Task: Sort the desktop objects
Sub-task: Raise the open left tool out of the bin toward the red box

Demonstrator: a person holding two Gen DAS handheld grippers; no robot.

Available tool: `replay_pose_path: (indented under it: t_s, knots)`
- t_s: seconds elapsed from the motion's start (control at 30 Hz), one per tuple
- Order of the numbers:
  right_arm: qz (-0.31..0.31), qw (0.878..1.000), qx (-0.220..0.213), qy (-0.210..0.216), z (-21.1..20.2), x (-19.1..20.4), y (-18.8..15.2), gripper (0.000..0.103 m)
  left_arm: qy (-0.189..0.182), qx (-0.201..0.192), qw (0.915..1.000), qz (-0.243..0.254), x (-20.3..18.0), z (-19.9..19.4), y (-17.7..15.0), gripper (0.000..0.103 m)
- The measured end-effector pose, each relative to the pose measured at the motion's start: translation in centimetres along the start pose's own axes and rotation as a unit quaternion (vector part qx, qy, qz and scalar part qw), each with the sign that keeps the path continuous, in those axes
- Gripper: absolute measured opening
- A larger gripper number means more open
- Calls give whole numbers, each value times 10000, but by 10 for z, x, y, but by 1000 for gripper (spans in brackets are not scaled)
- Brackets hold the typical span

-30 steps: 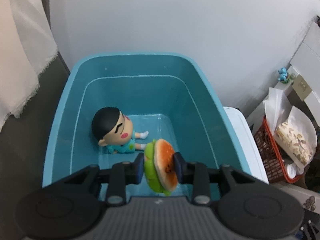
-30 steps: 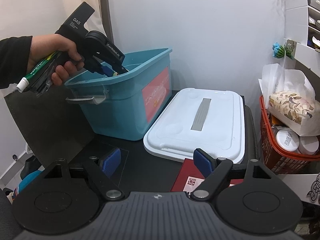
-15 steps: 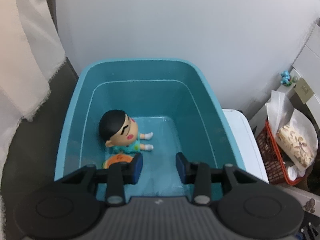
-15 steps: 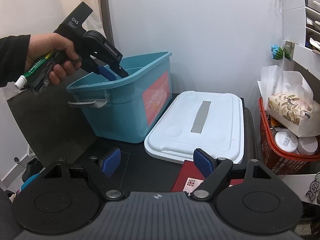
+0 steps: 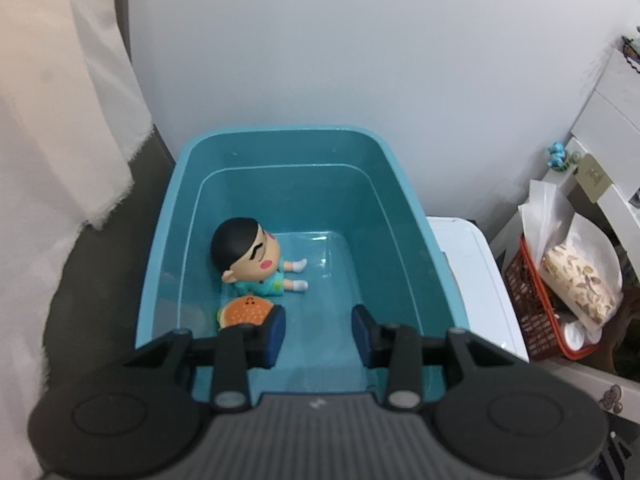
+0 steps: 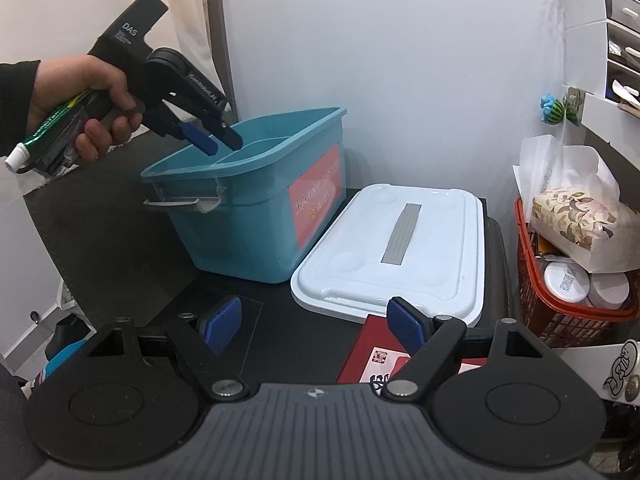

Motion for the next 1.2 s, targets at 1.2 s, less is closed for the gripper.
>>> replay_pose_path:
  t_s: [1.2]
  knots:
    - [40, 9993, -368, -40, -42, -14, -3, 85, 90, -395, 9990, 199, -51, -79, -25, 41]
Point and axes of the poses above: each gripper's, at about its wrist camera, not at the fingertips, and z roughly the way its jaws point, x to its left, y to its top, the point moved 7 cm from there along z, roughly the way its jaws point, and after that the axes turned 10 degrees about z, right-handed, at the moved point
